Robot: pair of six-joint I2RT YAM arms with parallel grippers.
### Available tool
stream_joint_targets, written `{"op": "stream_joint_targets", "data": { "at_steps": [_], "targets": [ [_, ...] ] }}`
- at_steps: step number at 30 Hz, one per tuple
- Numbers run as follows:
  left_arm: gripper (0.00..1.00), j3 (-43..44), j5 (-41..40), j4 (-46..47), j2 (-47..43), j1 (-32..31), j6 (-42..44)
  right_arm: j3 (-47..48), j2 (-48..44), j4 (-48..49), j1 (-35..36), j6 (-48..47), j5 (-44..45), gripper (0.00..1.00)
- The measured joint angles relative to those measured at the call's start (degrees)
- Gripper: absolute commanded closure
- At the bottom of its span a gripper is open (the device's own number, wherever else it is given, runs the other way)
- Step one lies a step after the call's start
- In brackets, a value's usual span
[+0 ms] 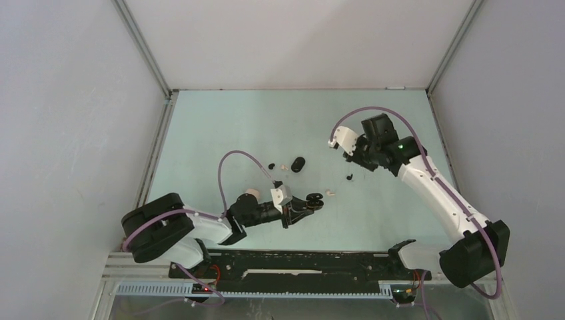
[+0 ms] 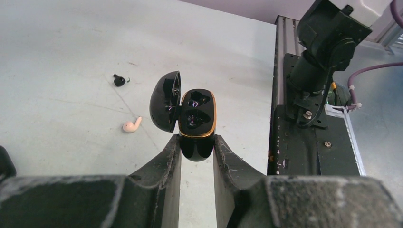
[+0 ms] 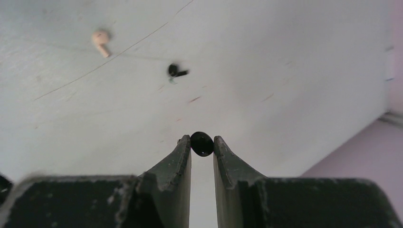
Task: Insert the wireless bluetooth earbuds into the charging case
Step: Insert the right earbud into the right side groove of the charging case.
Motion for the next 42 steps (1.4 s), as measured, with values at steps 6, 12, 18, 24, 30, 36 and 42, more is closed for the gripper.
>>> {"op": "stream_joint_targets", "data": {
  "at_steps": [6, 12, 18, 24, 30, 36, 42],
  "targets": [
    [1.0, 0.4, -4.2, 0.2, 1.0, 0.0, -2.5, 4.5, -3.8, 5.6, 4.3, -5.2, 0.5, 1.0],
    [1.0, 0.4, -9.7, 0.3, -2.8, 0.0, -4.3, -1.9, -18.7, 17.0, 14.1, -5.7, -2.1, 1.0],
    [1.0, -2.6, -12.9, 5.0, -6.7, -0.1, -4.7, -14.4, -28.2, 29.3, 30.4, -6.3, 2.8, 1.0],
    [1.0, -5.9, -13.1, 6.8, -10.4, -0.2, -4.1, -23.6, -29.3, 39.2, 40.9, -10.8, 10.9, 1.0],
    [1.0, -6.1, -13.1, 7.2, -12.3, -0.4, -2.8, -24.4, -28.5, 43.7, 41.9, -12.1, 14.5, 1.0],
    [1.0, -6.1, -12.9, 7.2, -12.4, -0.7, -1.9, -24.4, -27.9, 45.1, 43.0, -12.1, 15.3, 1.0],
    [1.0, -6.1, -12.8, 7.2, -12.4, -0.8, -1.3, -24.4, -27.5, 44.8, 44.3, -12.3, 14.4, 1.0]
  ]
}}
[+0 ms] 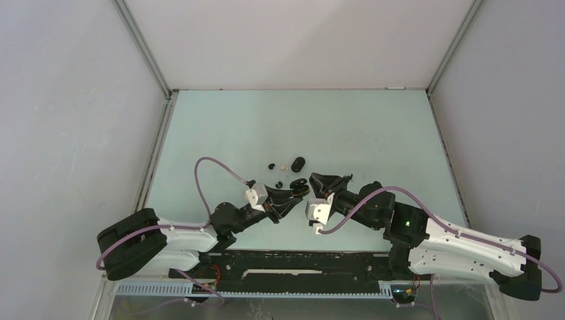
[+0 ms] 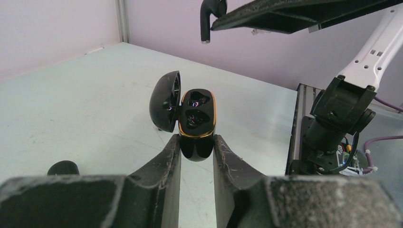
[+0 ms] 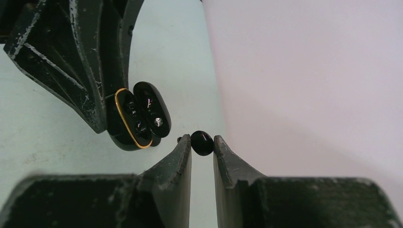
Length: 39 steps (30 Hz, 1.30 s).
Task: Insert the wireless bluetooth earbuds into the charging case
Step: Insert the right earbud into the right side groove of the charging case.
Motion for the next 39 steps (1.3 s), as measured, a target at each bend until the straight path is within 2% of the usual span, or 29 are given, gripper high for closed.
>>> {"op": "stream_joint_targets", "data": {
  "at_steps": [39],
  "targets": [
    [1.0, 0.0, 1.7, -0.4, -0.7, -0.1, 0.2, 0.0, 4.1, -4.9, 1.2, -2.9, -1.9, 1.0]
  ]
}}
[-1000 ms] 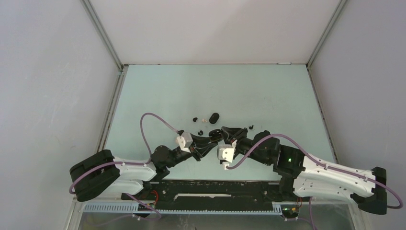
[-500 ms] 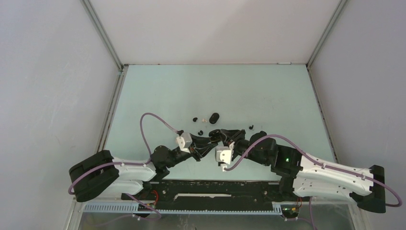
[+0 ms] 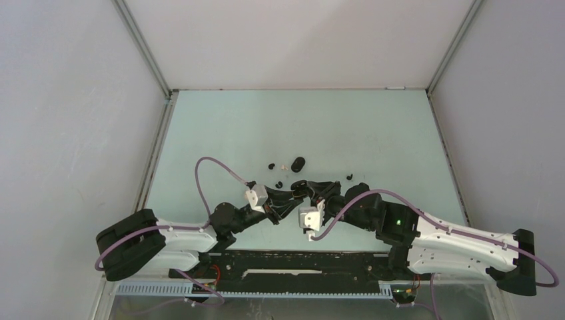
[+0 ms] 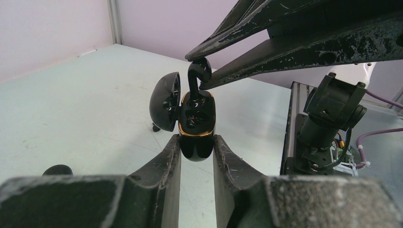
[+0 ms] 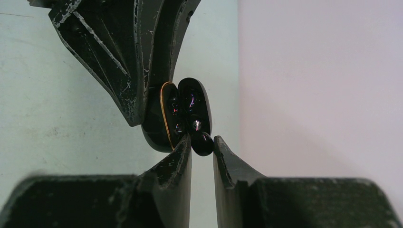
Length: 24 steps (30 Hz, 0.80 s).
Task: Insert the wireless bluetooth earbuds into the charging case
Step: Insert the right earbud into the right side groove of the charging case.
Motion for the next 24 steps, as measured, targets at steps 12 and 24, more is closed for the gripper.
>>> {"op": "stream_joint_targets", "data": {
  "at_steps": [12, 24],
  "targets": [
    [1.0, 0.0, 0.2, -0.3, 0.0, 0.0, 0.9, 0.0, 0.3, -0.3, 0.3, -1.0, -0.4, 0.88],
    [1.0, 0.0, 0.7, -1.4, 0.0, -0.2, 1.4, 0.0, 0.4, -1.7, 0.4, -0.5, -0.4, 0.84]
  ]
}}
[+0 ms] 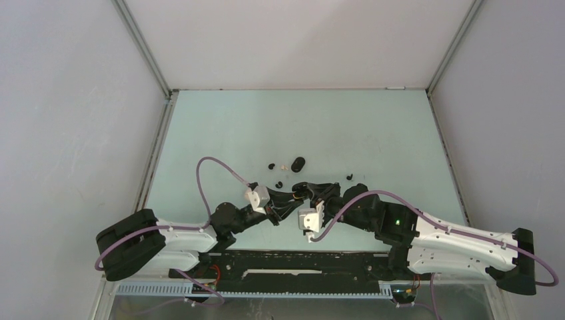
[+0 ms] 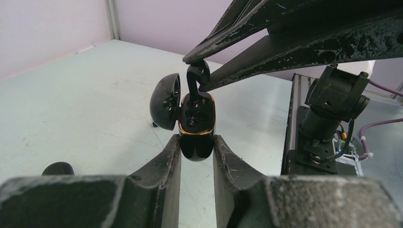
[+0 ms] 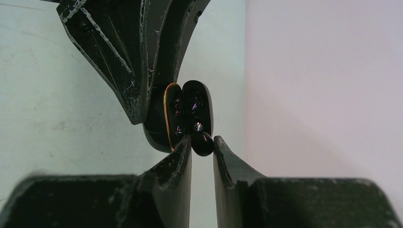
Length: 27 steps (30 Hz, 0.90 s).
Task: Insert the wireless bluetooth earbuds into the charging case
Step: Insert the right earbud into the right side groove of the charging case.
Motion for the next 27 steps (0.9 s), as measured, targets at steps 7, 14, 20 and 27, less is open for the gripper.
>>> {"op": "stream_joint_targets", "data": {
  "at_steps": [7, 14, 20, 27],
  "targets": [
    [1.0, 0.0, -0.1, 0.0, 0.0, 0.0, 0.0, 0.1, 0.0, -0.2, 0.0, 1.6, 0.2, 0.74],
    [1.0, 0.0, -0.5, 0.1, 0.0, 0.0, 0.1, 0.8, 0.1, -1.4, 0.0, 3.3, -0.1, 0.63],
    [1.0, 0.0, -0.7, 0.3, 0.0, 0.0, 0.2, 2.0, 0.3, -2.0, 0.1, 4.5, -0.5, 0.53],
    [1.0, 0.0, -0.7, 0.6, 0.0, 0.0, 0.2, 6.7, 1.5, -8.2, -1.4, 8.8, -2.7, 0.32]
  ]
}}
